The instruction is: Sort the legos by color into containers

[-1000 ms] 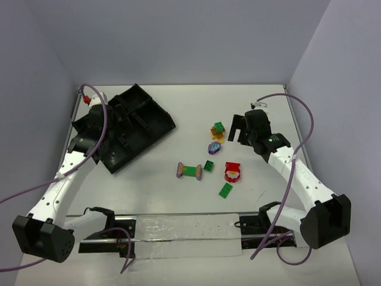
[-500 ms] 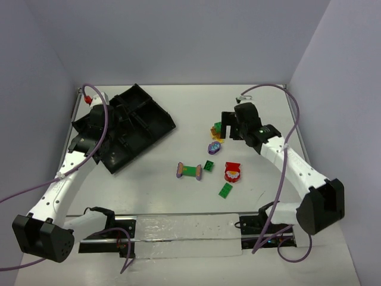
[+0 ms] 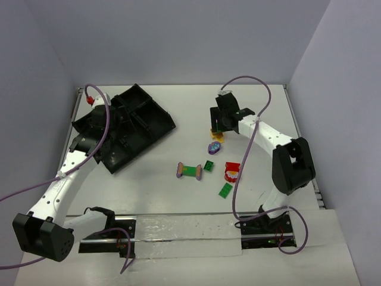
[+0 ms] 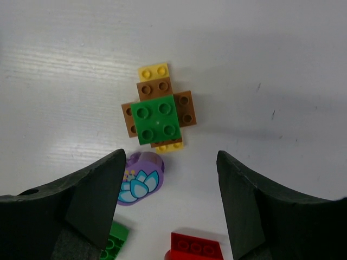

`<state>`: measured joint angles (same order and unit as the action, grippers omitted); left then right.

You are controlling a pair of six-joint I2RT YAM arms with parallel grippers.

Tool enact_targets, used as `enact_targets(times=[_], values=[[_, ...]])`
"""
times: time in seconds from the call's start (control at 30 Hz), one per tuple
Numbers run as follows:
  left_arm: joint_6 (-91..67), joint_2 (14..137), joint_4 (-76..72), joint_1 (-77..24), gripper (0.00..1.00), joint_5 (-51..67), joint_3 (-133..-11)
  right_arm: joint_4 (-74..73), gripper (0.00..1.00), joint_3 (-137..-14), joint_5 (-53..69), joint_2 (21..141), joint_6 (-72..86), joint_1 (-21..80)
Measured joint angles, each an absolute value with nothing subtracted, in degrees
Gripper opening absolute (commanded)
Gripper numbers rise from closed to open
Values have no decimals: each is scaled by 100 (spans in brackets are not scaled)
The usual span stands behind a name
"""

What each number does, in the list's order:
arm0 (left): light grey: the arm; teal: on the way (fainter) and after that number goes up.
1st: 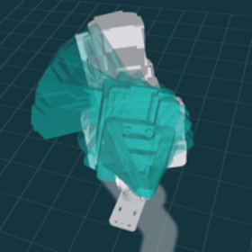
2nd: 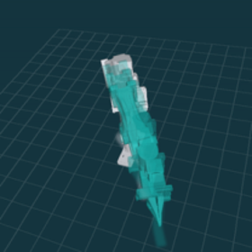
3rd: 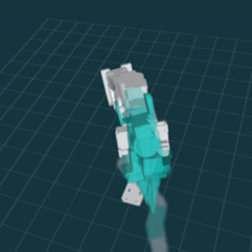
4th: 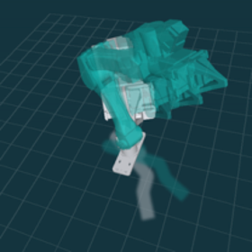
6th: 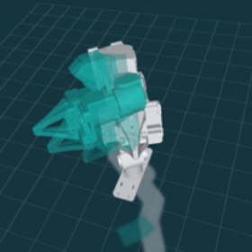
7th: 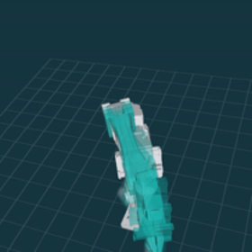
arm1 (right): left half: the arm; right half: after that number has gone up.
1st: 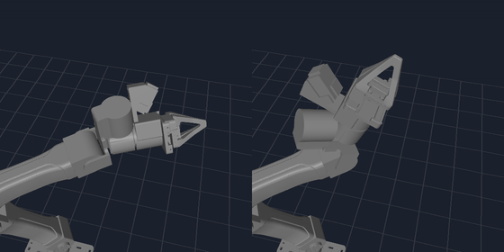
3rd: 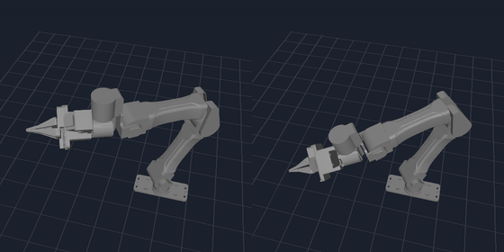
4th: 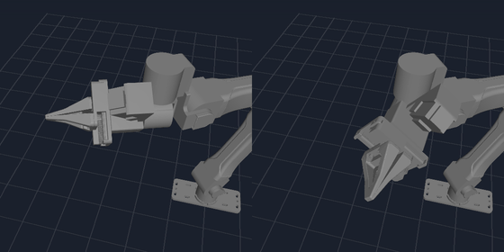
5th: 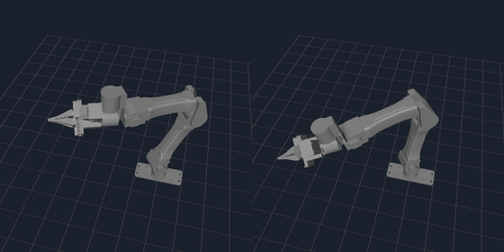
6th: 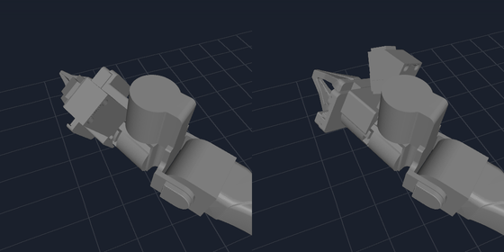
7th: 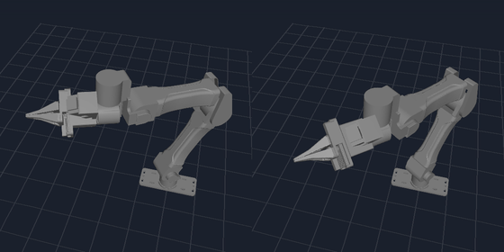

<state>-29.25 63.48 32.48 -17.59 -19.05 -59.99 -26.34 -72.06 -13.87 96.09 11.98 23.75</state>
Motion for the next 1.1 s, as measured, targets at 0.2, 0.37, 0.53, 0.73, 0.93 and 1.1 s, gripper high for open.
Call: enact_targets(times=[0.2, 0.37, 0.53, 0.73, 0.93, 1.1], values=[[-2902, 6351, 3311, -1761, 99, -1906, -5999, -2597, 71, -7621, -1447, 10052, 1078, 2375], [-2855, 6351, 3343, -1768, 99, -1907, -5999, -2556, 64, -7935, -1442, 10467, 1015, 2375], [-2807, 6351, 3365, -1769, 99, -1911, -5999, -2561, 51, -7950, -1424, 10633, 971, 2375], [-2788, 6356, 3366, -1769, 99, -1911, -5999, -2574, 30, -8029, -1417, 10637, 953, 2375], [-2737, 6369, 3368, -1769, 99, -1916, -6004, -2580, 5, -8047, -1404, 10637, 959, 2375], [-2641, 6602, 3481, -1772, 99, -1944, -6278, -2613, 0, -8047, -1301, 10632, 996, 2375]])
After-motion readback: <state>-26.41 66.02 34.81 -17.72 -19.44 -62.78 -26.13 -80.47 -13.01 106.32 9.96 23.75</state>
